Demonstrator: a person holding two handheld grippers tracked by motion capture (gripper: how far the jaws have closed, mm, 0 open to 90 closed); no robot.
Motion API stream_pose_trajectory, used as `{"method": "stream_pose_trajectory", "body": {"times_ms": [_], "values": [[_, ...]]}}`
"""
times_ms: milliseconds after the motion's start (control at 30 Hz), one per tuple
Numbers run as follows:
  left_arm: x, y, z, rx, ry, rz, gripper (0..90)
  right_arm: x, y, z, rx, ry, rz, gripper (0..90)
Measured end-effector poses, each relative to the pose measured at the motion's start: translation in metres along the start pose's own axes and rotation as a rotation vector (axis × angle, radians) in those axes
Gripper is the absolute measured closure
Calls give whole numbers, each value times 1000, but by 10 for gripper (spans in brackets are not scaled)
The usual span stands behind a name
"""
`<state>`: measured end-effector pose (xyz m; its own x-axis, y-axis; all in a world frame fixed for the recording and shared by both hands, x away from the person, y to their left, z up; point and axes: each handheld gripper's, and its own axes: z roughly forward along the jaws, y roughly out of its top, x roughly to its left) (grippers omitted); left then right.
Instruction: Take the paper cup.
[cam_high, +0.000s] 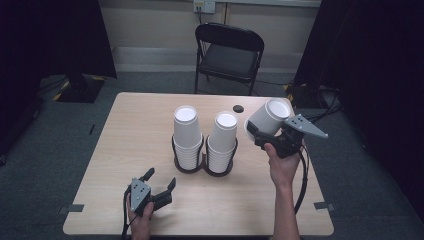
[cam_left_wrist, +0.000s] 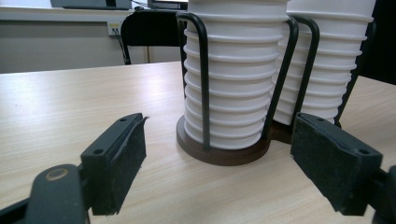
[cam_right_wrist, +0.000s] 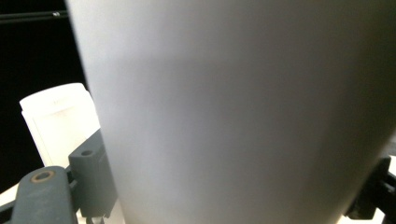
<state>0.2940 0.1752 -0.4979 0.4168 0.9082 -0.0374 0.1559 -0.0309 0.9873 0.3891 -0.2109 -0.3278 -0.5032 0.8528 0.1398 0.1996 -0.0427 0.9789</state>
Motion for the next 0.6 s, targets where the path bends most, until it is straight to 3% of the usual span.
{"method": "stream_pose_trajectory", "body": {"times_ms": [133,233,400,600], "values": [[-1,0,0,2,-6,6,195,-6,-11,-6,22,-12,31,138],[-1,0,0,7,-45,5,197,-9,-21,-11,34,-13,61,138],[-2,2,0,17,-66,-5,196,-10,-37,-20,58,-9,116,139],[-5,3,0,1,-107,-9,196,-5,-62,-29,98,-16,126,138]]}}
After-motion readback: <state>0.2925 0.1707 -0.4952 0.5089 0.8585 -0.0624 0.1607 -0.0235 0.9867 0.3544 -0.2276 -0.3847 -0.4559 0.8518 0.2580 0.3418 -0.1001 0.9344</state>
